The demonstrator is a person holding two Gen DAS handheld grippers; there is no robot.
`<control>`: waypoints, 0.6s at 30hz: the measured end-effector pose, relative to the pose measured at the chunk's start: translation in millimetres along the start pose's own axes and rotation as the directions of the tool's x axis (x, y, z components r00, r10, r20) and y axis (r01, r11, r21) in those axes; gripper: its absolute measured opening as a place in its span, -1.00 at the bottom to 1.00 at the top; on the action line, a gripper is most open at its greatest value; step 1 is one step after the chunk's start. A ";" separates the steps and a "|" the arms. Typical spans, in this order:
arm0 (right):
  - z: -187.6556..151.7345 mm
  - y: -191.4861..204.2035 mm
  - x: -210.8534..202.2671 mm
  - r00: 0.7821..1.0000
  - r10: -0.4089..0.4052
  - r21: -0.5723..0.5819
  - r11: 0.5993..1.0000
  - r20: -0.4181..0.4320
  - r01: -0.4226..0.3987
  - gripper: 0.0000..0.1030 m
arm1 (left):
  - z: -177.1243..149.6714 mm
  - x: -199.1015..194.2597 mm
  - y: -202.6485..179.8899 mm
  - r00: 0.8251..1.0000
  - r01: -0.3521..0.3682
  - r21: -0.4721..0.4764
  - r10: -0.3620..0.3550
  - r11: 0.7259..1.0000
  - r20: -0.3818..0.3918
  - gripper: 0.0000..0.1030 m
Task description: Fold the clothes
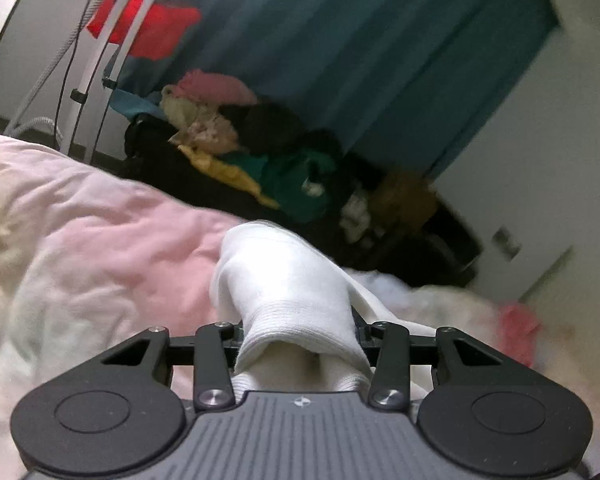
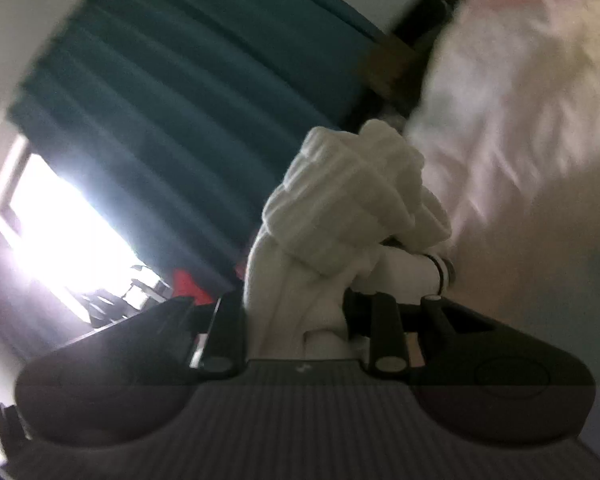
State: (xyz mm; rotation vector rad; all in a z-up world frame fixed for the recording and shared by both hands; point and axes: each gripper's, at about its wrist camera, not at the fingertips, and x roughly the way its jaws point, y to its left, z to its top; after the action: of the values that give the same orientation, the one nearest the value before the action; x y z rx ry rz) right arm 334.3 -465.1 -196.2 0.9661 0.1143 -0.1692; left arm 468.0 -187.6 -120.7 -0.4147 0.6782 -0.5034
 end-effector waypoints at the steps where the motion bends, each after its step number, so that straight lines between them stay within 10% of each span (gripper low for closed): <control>1: -5.2 -2.8 0.4 1.000 -0.012 -0.001 1.000 -0.006 0.012 -0.45 | -4.7 1.8 6.2 1.000 -0.003 0.015 0.003 1.000 -0.008 -0.07; 11: -36.5 -37.4 -20.3 0.971 -0.170 0.181 0.963 -0.166 0.199 -0.12 | -37.6 -26.9 30.9 0.993 -0.102 0.125 0.107 0.987 -0.038 0.41; 18: -12.2 -0.2 -66.5 0.925 -0.300 -0.016 0.952 -0.234 0.304 -0.10 | -13.9 -115.1 2.9 0.983 -0.182 0.146 0.179 0.972 0.030 0.42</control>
State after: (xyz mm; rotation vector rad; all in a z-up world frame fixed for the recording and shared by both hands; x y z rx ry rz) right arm 268.8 -449.1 -191.9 0.9825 0.4815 -0.3408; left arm 382.5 -123.2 -76.2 -0.2145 0.6506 -0.3744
